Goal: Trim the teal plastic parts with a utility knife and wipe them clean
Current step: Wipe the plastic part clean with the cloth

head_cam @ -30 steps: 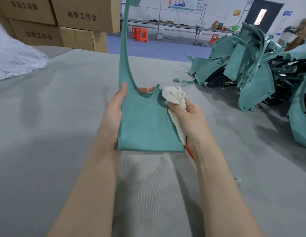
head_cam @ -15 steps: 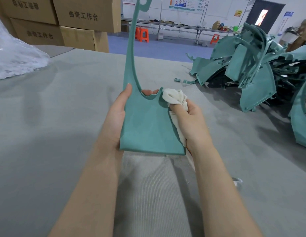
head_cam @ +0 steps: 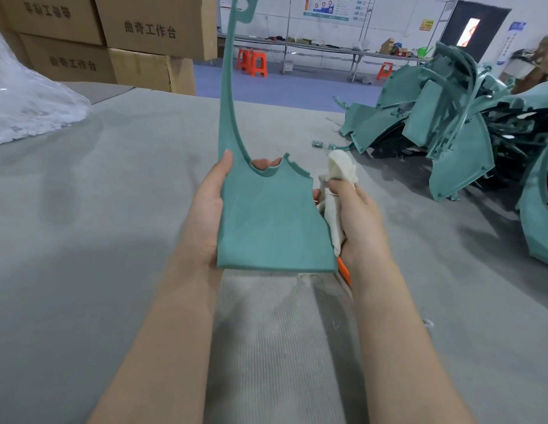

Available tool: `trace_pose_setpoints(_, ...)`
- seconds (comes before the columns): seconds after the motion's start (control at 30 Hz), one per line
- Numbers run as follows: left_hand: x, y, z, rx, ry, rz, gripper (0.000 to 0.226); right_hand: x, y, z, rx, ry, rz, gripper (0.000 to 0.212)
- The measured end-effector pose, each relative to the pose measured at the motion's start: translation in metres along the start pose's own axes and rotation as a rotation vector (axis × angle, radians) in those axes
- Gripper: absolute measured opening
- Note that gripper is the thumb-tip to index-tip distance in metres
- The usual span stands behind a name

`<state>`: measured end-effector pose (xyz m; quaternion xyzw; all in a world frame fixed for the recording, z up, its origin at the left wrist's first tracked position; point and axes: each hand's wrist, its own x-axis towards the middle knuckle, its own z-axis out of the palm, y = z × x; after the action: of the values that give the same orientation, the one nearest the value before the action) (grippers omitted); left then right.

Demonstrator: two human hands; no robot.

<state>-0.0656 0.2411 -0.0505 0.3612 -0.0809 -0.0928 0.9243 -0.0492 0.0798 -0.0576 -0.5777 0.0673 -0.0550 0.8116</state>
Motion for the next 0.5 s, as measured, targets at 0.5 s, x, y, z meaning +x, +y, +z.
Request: trace_pose_setpoints(0.5,0.0004,-0.0003,-0.0022,0.014,0.022,0.005,0.046,-0.0003,0.0052,-0.0009,-0.195,-0.231,-0.101,0.022)
